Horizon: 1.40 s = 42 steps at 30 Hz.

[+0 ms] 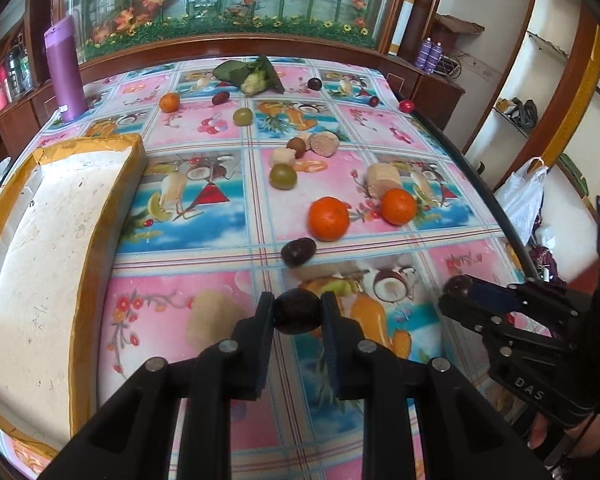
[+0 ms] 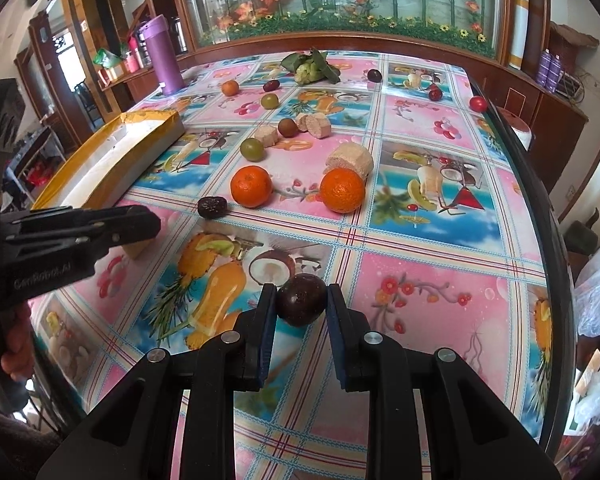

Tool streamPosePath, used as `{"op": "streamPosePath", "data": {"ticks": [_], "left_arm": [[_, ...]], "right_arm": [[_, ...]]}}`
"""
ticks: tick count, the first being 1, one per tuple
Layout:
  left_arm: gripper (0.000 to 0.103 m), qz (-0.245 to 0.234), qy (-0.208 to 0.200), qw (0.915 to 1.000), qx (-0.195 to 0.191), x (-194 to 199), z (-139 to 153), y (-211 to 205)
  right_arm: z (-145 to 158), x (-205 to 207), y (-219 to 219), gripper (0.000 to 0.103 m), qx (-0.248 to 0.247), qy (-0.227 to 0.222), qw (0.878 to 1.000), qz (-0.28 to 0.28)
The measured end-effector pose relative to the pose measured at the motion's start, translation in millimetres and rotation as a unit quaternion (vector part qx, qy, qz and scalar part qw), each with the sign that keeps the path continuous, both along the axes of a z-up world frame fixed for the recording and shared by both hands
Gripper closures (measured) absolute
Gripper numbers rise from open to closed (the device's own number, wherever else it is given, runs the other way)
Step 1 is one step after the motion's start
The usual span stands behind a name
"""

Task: Organize fruits
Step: 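Carry both dark fruits over the white tray and open both grippers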

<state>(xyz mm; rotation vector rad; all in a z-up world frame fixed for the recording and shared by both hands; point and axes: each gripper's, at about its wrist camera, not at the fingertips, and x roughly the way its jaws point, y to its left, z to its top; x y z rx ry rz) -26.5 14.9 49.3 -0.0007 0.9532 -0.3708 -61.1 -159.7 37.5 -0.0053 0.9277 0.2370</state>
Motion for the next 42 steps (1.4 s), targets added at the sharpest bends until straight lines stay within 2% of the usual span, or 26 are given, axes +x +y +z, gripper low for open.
{"op": "streamPosePath", "data": {"ticks": [9, 12, 21, 28, 33, 42], "left_arm": [[0.078, 0.019, -0.020, 0.9994, -0.019, -5, 18, 31], [0.078, 0.030, -0.031, 0.9990, -0.013, -6, 23, 45], [0.078, 0.094, -0.040, 0.9947, -0.012, -5, 27, 112], [0.078, 0.159, -0.024, 0.9869, -0.003, -3, 14, 175], [0.078, 0.194, -0.004, 0.9809, 0.007, 0, -1, 212], [0.078, 0.215, 0.019, 0.9764, 0.000, 7, -21, 240]], "right_arm": [[16, 3, 29, 0.079, -0.010, -0.017, 1.000, 0.014], [23, 8, 45, 0.079, -0.007, -0.023, 0.999, 0.024], [33, 26, 109, 0.079, -0.001, -0.023, 0.996, 0.083], [42, 45, 170, 0.079, 0.011, -0.025, 0.990, 0.142], [39, 55, 218, 0.079, 0.001, -0.021, 0.981, 0.192], [13, 69, 277, 0.079, -0.005, 0.012, 0.970, 0.243]]}}
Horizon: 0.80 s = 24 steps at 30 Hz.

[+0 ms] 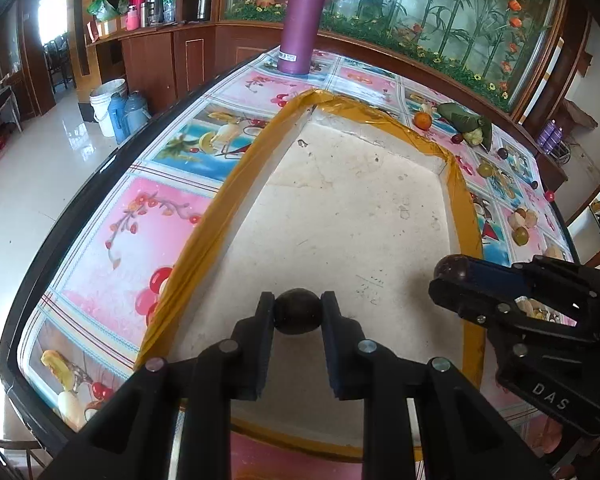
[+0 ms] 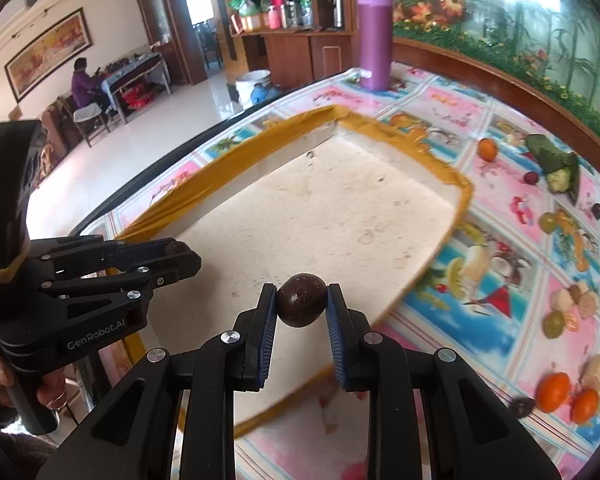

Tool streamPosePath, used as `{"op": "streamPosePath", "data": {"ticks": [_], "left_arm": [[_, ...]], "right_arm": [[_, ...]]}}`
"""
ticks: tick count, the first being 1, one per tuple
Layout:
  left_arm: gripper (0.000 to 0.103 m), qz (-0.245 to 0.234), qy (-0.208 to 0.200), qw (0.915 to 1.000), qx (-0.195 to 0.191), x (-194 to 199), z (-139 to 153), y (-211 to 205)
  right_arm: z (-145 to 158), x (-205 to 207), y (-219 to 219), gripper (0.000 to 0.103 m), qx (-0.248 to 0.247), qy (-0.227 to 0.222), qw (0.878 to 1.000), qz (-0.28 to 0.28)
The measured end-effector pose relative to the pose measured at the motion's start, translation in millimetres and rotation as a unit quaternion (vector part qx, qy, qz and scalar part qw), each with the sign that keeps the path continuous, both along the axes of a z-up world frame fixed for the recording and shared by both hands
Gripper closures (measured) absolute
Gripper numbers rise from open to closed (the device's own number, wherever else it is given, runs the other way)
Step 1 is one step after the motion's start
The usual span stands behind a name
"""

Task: Organize fruits
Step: 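Carry both dark fruits over the white tray and open both grippers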

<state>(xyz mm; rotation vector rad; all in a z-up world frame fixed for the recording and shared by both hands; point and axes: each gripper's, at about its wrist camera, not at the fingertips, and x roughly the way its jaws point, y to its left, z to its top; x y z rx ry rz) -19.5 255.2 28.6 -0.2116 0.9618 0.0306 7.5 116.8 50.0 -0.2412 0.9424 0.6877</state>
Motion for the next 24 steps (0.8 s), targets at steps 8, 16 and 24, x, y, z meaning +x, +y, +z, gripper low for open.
{"op": "streamPosePath", "data": {"ticks": [8, 16, 24], "left_arm": [[0.077, -0.005, 0.000, 0.9999, 0.016, 1, -8, 2], [0.076, -0.009, -0.006, 0.9989, 0.045, 1, -11, -3], [0.060, -0.013, -0.013, 0.9979, 0.062, -8, -4, -9]], "right_arm": [[-17, 6, 14, 0.079, -0.026, 0.010, 1.000, 0.007], [-22, 7, 16, 0.078, -0.038, 0.012, 0.999, 0.003], [-20, 5, 15, 0.075, -0.045, 0.005, 0.999, 0.002]]}}
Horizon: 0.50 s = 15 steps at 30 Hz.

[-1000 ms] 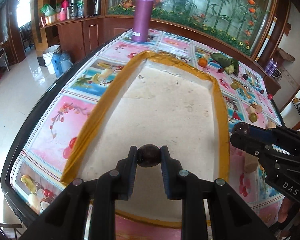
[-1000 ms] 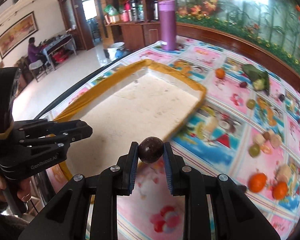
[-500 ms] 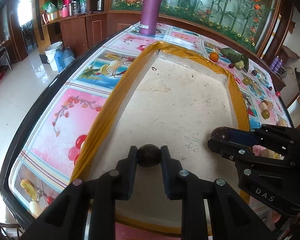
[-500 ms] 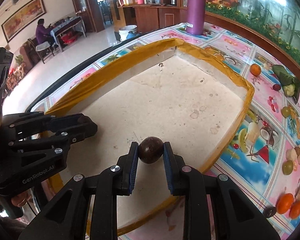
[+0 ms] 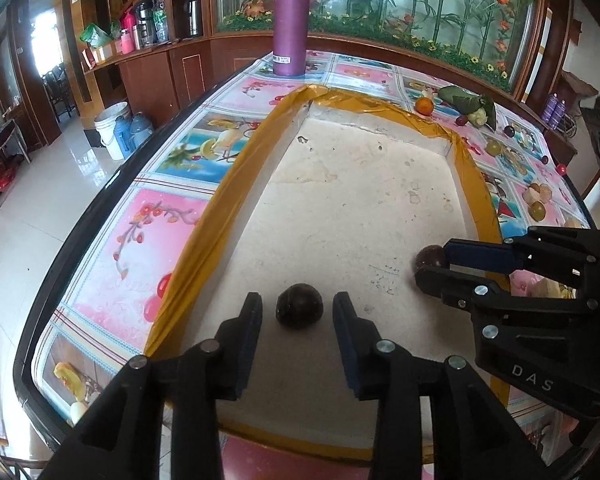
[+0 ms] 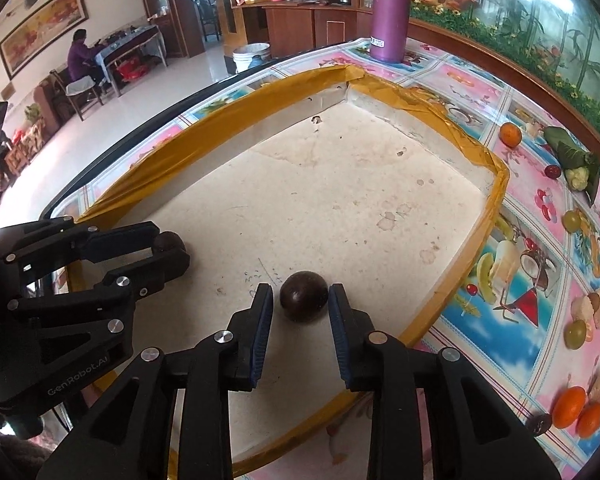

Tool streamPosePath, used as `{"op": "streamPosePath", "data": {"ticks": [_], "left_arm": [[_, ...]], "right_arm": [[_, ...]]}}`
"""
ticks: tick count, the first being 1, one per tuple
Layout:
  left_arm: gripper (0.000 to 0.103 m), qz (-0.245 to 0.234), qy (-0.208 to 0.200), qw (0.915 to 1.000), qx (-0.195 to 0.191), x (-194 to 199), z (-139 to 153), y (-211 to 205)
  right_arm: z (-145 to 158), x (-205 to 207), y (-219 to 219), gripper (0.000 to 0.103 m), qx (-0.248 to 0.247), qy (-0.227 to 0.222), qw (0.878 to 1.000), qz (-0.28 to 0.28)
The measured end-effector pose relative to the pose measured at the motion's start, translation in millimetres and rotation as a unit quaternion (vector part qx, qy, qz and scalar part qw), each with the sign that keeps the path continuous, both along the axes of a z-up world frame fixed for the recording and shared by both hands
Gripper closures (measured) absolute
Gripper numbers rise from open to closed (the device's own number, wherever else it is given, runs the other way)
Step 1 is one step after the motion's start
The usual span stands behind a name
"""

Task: Organize fruits
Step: 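Carry both dark fruits over the white tray and open both grippers, then grasp the beige cake cube with the left gripper while the right gripper grasps an orange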

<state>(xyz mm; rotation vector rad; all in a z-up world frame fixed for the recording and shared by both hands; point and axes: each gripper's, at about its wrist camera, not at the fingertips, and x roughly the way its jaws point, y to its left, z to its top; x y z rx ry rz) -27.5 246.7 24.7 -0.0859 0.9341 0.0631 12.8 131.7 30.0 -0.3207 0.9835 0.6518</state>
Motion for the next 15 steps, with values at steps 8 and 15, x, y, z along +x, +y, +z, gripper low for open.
{"op": "streamPosePath", "data": {"ticks": [8, 15], "left_arm": [[0.055, 0.021, -0.019, 0.9996, -0.008, -15, 15, 9], [0.045, 0.029, -0.033, 0.9989, -0.020, -21, 26, -3]], "right_arm": [[23, -15, -19, 0.074, 0.025, -0.019, 0.999, -0.013], [36, -40, -49, 0.072, 0.048, -0.026, 0.998, -0.029]]}}
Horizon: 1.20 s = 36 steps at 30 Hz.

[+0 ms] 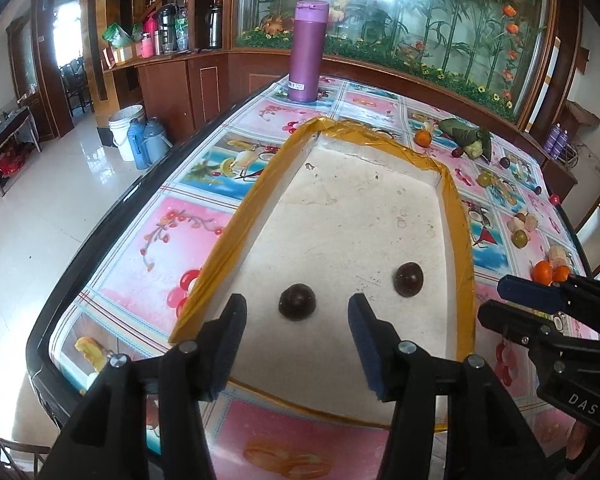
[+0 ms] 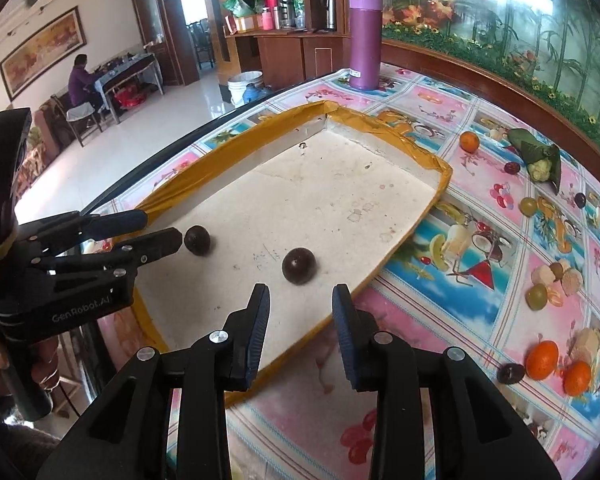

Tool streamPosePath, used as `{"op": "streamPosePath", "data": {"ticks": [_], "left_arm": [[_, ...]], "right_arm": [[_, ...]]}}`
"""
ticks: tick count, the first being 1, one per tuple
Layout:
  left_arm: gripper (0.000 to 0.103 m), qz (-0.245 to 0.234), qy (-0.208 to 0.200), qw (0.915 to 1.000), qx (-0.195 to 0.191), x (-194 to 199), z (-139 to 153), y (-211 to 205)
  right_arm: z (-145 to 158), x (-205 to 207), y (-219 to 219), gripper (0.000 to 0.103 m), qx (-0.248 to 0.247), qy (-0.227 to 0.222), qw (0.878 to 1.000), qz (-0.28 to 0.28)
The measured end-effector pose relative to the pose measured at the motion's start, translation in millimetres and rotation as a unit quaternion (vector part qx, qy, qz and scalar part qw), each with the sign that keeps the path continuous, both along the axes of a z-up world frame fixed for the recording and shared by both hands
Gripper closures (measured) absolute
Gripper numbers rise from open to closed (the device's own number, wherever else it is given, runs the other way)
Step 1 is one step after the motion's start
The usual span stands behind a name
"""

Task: Organize fruits
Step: 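Grasp the beige cake cube with the left gripper while the right gripper grasps an orange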

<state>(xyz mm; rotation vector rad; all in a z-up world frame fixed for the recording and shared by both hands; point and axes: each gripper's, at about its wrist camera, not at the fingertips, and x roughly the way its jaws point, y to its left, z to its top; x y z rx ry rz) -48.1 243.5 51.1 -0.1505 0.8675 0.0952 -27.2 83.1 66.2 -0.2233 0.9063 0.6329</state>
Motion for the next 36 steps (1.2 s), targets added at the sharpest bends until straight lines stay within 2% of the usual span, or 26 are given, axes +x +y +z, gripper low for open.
{"op": "streamPosePath", "data": {"ticks": [4, 12, 16, 24, 31, 36], "left_arm": [[0.037, -0.018, -0.011, 0.9998, 0.003, 1, 9, -23], [0.029, -0.074, -0.018, 0.9971, 0.005, 5, 20, -81], [0.027, -0.109, -0.016, 0.9939, 0.008, 7, 21, -115], [0.022, -0.172, 0.003, 0.9850, 0.012, 5, 11, -173], [0.021, -0.193, 0.023, 0.9808, 0.020, 5, -1, -196], [0.021, -0.188, 0.042, 0.9812, 0.014, 20, -13, -205]], "right_arm": [[2, -9, -21, 0.070, 0.000, -0.004, 1.000, -0.018], [5, -17, -86, 0.062, 0.007, -0.004, 0.997, -0.078], [2, -20, -129, 0.051, 0.004, -0.007, 0.992, -0.123], [-12, -17, -212, 0.050, 0.010, 0.011, 0.978, -0.208], [-22, -3, -236, 0.050, 0.014, 0.021, 0.976, -0.218], [-26, 3, -244, 0.050, 0.025, 0.027, 0.976, -0.217]]}}
